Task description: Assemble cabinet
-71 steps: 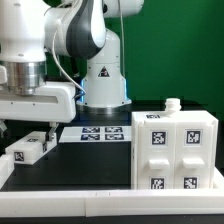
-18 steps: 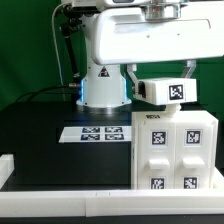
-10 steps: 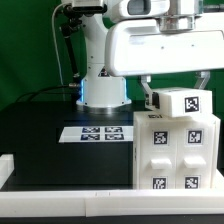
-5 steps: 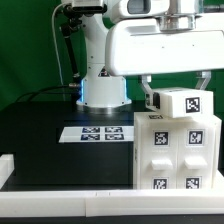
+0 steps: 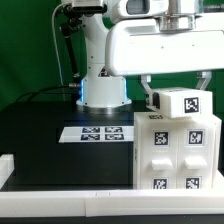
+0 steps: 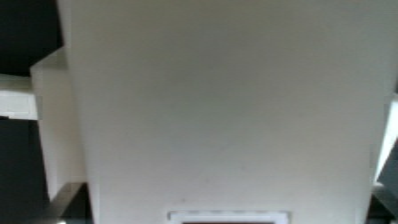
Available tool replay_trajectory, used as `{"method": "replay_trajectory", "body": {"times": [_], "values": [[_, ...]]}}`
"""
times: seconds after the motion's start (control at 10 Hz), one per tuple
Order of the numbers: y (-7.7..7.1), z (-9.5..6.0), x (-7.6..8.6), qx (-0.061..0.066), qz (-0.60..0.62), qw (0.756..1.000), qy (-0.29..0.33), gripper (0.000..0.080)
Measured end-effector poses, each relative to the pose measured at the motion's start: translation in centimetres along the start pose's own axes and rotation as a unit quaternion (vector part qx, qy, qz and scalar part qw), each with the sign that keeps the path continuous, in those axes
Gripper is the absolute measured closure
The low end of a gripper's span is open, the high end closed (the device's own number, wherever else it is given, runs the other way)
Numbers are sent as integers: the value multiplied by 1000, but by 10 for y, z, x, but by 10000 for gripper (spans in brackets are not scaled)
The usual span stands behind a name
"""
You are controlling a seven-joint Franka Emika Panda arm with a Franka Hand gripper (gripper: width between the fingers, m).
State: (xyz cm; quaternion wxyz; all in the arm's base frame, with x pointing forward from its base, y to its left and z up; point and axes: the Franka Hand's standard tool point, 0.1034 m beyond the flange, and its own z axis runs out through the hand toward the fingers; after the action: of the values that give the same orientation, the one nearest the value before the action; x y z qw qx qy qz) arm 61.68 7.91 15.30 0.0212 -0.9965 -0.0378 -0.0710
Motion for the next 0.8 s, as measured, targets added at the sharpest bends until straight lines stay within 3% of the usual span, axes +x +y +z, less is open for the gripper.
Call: {"method": "replay_trajectory", "body": {"times": [0.3, 0.8], "values": [[-5, -1, 0, 3, 181, 983, 0, 243], [-8, 5, -4, 4, 414, 910, 1, 246]]}}
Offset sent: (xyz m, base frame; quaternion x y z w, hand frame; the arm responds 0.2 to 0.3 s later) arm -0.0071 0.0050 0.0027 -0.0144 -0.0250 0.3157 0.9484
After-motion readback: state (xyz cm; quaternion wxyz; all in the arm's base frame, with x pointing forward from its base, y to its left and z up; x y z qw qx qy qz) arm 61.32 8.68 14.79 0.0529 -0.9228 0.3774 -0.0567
